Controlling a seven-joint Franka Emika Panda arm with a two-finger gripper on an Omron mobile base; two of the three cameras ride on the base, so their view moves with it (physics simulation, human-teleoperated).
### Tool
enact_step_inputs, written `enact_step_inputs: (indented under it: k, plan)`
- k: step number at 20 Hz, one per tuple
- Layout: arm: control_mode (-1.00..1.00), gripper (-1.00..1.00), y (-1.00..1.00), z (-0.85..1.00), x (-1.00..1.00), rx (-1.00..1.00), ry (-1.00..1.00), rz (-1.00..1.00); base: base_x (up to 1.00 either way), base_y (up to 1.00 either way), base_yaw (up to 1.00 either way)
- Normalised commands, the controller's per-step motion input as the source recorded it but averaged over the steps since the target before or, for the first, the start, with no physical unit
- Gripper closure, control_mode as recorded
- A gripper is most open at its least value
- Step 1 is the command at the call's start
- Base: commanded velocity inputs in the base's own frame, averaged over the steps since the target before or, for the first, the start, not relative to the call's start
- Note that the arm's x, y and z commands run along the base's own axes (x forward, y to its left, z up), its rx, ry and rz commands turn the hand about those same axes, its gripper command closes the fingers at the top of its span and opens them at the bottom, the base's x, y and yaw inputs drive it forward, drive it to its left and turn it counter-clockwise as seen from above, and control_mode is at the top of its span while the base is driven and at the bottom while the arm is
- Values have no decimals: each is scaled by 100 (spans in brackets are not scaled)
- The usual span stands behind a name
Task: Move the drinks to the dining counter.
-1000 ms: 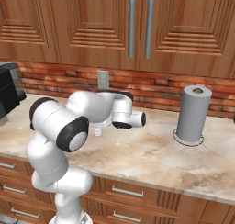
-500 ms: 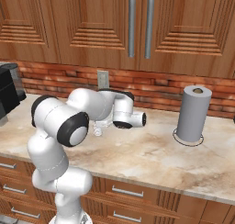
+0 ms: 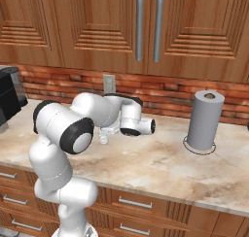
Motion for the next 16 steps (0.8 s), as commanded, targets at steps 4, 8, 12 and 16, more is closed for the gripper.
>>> enact_step_inputs:
  k: [4, 8, 12, 16]
  plan:
    - [-100, -100, 0, -3, 0, 0, 0, 0, 0, 0, 0]
    - [-100, -100, 0, -2, 0, 0, 0, 0, 0, 0, 0]
    - [-100, -100, 7, -3, 0, 0, 0, 1, 0, 0, 0]
    - [-100, -100, 11, -4, 0, 0, 0, 1, 0, 0, 0]
